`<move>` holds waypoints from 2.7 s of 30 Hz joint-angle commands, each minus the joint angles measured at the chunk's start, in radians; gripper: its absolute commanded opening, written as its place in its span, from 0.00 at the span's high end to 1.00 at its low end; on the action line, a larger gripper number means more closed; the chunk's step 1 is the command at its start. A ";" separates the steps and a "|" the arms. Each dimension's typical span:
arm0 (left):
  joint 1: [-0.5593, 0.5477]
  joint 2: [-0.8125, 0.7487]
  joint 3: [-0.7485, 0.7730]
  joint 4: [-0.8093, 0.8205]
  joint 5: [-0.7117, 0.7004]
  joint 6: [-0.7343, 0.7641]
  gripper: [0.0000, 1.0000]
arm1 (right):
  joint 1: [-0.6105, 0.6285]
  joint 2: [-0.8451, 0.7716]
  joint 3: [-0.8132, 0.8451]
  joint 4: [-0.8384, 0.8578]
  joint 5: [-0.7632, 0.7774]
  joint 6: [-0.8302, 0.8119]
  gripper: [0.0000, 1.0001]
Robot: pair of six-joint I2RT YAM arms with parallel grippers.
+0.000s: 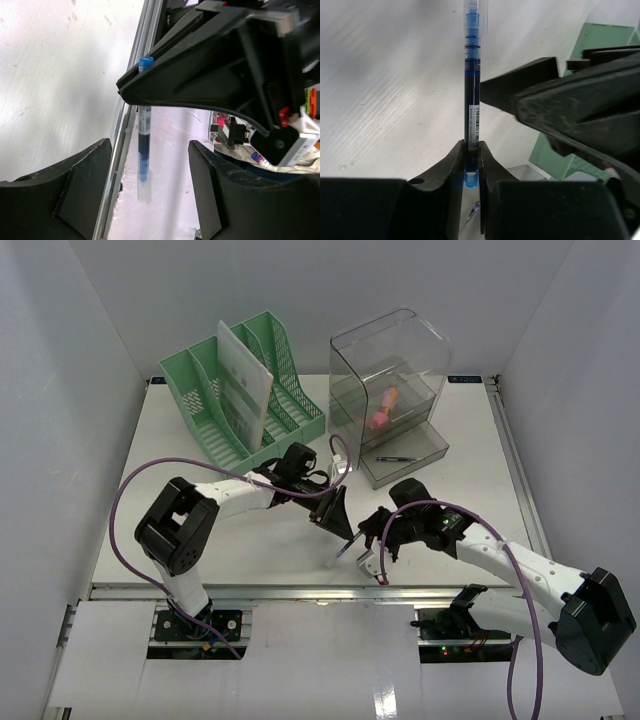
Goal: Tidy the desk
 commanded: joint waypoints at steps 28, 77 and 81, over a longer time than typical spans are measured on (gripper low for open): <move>0.073 -1.188 -0.408 -0.152 -1.104 0.320 0.02 | -0.656 0.072 0.070 0.450 -0.302 1.611 0.92; 0.074 -1.274 -0.422 -0.145 -1.202 0.324 0.02 | -0.807 0.602 0.279 0.745 -0.157 2.580 0.57; 0.074 -1.274 -0.423 -0.145 -1.205 0.325 0.02 | -0.806 0.615 0.282 0.764 -0.175 2.584 0.53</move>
